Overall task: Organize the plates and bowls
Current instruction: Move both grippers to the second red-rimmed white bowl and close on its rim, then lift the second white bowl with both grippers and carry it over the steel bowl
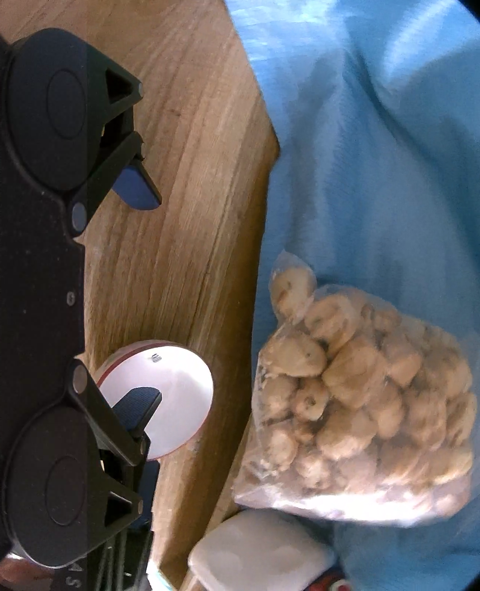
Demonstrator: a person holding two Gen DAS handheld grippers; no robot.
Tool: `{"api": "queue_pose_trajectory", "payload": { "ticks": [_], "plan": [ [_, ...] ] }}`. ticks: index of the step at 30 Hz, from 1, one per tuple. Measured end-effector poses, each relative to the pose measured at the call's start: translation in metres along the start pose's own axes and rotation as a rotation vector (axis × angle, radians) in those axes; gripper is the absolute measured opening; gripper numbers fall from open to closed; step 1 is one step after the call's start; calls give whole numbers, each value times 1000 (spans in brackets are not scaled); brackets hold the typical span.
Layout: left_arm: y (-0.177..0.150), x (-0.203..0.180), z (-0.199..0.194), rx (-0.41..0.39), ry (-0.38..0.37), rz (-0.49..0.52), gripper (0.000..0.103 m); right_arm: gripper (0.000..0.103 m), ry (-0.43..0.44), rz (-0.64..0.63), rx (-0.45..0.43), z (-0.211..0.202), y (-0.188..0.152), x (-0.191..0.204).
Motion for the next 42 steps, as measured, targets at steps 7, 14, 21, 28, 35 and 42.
{"api": "queue_pose_trajectory", "payload": {
  "ticks": [7, 14, 21, 28, 35, 42],
  "plan": [
    [-7, -6, 1, -13, -4, 29, 98, 33, -10, 4, 12, 4, -2, -3],
    [-11, -11, 7, 4, -13, 85, 61, 24, -4, -6, 4, 6, -2, 1],
    [-16, -19, -1, 22, -127, 100, 21, 22, 10, -1, 0, 4, -3, -2],
    [-32, -27, -11, -25, -129, 169, 21, 21, 26, 11, 8, 1, -6, -6],
    [-42, -38, -13, -60, -107, 203, 20, 20, 54, 39, 18, 2, -8, -11],
    [-46, -34, -20, -41, -145, 165, 17, 20, 56, 70, -13, -5, -11, -16]
  ]
}}
Point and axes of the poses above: each gripper's, at about its wrist camera, not at the fingertips, and z roughly the way its jaws point, x to its left, y to its top, the point moved 2 cm from there along z, roughly the way its jaws point, and after that the axes turned 12 degrees about -z, right-handed, at the moved point
